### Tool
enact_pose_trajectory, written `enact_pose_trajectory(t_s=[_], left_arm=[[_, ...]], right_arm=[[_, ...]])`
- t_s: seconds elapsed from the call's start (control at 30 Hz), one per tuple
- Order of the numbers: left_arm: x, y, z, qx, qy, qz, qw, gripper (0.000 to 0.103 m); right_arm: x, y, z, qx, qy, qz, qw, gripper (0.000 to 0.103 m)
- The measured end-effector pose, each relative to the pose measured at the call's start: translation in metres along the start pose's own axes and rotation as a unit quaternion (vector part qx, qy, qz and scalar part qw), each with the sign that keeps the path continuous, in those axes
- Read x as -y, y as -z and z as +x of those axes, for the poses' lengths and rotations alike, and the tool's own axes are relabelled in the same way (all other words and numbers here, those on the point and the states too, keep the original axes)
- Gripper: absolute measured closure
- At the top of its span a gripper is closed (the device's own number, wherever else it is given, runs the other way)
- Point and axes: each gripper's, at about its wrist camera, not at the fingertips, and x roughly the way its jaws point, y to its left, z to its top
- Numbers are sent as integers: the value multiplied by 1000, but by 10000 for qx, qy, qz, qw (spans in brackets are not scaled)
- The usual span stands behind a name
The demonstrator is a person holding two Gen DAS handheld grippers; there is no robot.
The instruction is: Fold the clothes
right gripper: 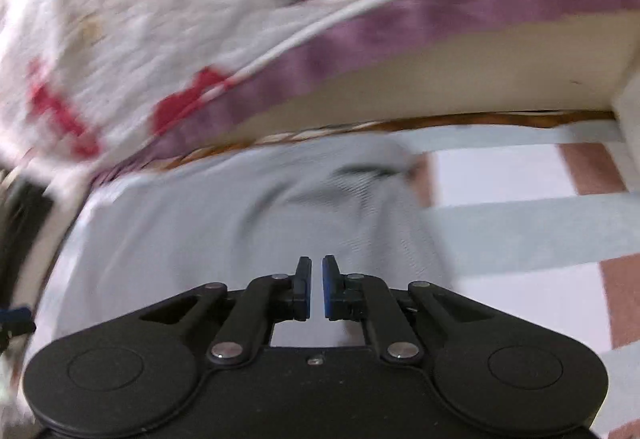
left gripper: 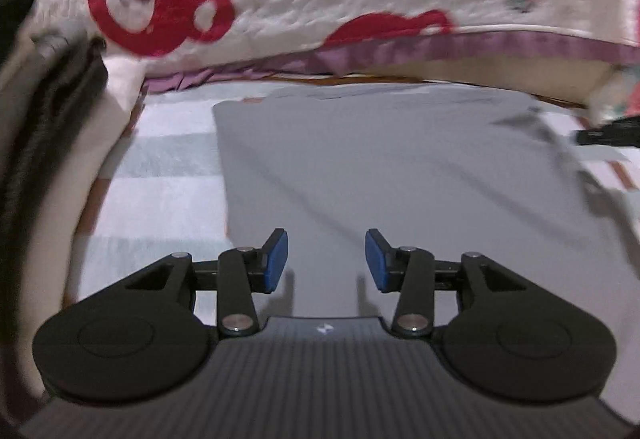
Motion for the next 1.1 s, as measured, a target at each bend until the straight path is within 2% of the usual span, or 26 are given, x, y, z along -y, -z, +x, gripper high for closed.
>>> enact_pose_trajectory(t_s=[0.1, 0.13, 0.17, 0.27, 0.4, 0.5, 0.57, 0.6, 0.63, 0.73, 0.8, 0.93, 1.03, 1.1], left_arm=[[-22, -16, 41, -70, -103, -309, 9994, 62], [-26, -22, 51, -44, -149, -366, 9992, 62], [-30, -27, 59, -7, -180, -416, 9990, 61], [-41, -38, 76, 106, -278, -538, 9981, 61], [-58, -44, 91, 166, -456, -801, 9956, 61], [-58, -43, 94, 211, -511, -746, 9957, 61], [-57, -43, 95, 243, -542, -661, 9960, 61], [-56, -42, 95, 259, -558, -619, 9962, 61], [-56, -42, 96, 274, -573, -577, 9963, 61], [-55, -43, 97, 279, -606, -500, 9965, 61], [-56, -44, 98, 265, -620, -497, 9965, 61], [-61, -46, 97, 302, -656, -586, 9957, 61], [-64, -47, 96, 330, -683, -653, 9950, 61], [-67, -48, 95, 349, -701, -697, 9945, 61]], right_arm=[[31, -21, 12, 40, -56, 499, 9987, 86], [38, -24, 17, -4, -117, 771, 9970, 77], [45, -25, 21, -46, -184, 1060, 9942, 74], [64, -30, 40, -229, -464, 1962, 9792, 68], [72, -32, 62, -421, -693, 2605, 9621, 58], [77, -31, 77, -271, -780, 3073, 9480, 53], [75, -32, 82, -71, -787, 3148, 9459, 52], [69, -36, 83, -13, -634, 2896, 9550, 62], [62, -41, 83, 33, -442, 2573, 9653, 90], [38, -53, 80, 207, 199, 1406, 9896, 95], [25, -57, 75, 353, 415, 879, 9946, 100], [-9, -59, 70, 487, 940, -508, 9931, 100], [-39, -49, 66, 432, 1303, -1653, 9766, 101], [-49, -46, 63, 491, 1421, -2003, 9681, 101]])
